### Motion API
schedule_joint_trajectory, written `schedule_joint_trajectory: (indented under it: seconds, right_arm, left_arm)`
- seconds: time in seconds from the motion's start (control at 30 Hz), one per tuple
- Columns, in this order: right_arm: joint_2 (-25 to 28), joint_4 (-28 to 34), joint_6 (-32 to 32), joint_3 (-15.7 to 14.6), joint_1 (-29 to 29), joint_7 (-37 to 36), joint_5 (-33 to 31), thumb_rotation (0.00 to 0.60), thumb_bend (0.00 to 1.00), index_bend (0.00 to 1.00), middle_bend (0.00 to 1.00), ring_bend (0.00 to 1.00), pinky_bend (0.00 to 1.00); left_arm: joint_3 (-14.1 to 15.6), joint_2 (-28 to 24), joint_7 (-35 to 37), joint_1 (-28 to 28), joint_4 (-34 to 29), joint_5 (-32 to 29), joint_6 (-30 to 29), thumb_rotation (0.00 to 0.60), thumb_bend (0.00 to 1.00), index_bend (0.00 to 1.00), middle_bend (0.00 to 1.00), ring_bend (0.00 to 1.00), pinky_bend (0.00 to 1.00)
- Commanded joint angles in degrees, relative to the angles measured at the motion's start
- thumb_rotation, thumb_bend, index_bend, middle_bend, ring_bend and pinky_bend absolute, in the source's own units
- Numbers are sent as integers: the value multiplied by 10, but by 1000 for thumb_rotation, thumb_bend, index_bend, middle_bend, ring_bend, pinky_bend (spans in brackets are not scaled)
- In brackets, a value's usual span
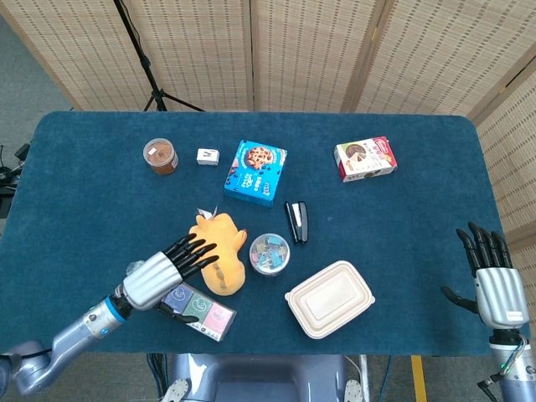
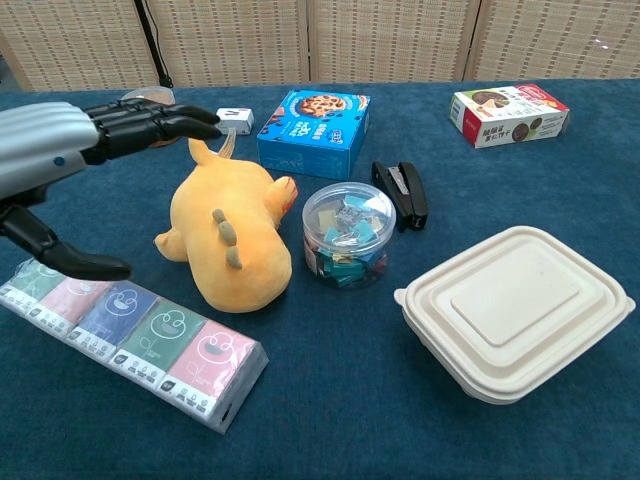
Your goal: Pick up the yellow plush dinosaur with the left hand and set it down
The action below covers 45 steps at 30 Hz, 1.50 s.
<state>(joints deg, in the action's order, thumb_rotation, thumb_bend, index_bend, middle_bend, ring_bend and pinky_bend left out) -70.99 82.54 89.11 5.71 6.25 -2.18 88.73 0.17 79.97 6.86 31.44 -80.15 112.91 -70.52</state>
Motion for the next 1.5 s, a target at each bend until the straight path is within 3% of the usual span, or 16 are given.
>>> schedule_joint_trajectory:
  seconds: [0.03,0.33,0.8,1.5]
  right_arm:
    - [-6,-6,-14,6,4,10,-17,600,0,0,0,0,0]
    - [-11,-16,-32,13,4,16,-48,600,0,0,0,0,0]
    - [-17,-27,-55,14,11,16,-62,600,0,0,0,0,0]
    - [-22,-38,-85,10,24,-1,-68,600,0,0,0,0,0]
  left_arm:
    - [5,36,22,36,43,8,26,111,0,0,0,0,0]
    - [10,83,54,79,115,-9,46,108,0,0,0,0,0]
    - [33,185,101,108,260,-22,19,92,0,0,0,0,0]
    - [42,314,226,132,534,-70,-24,85,0,0,0,0,0]
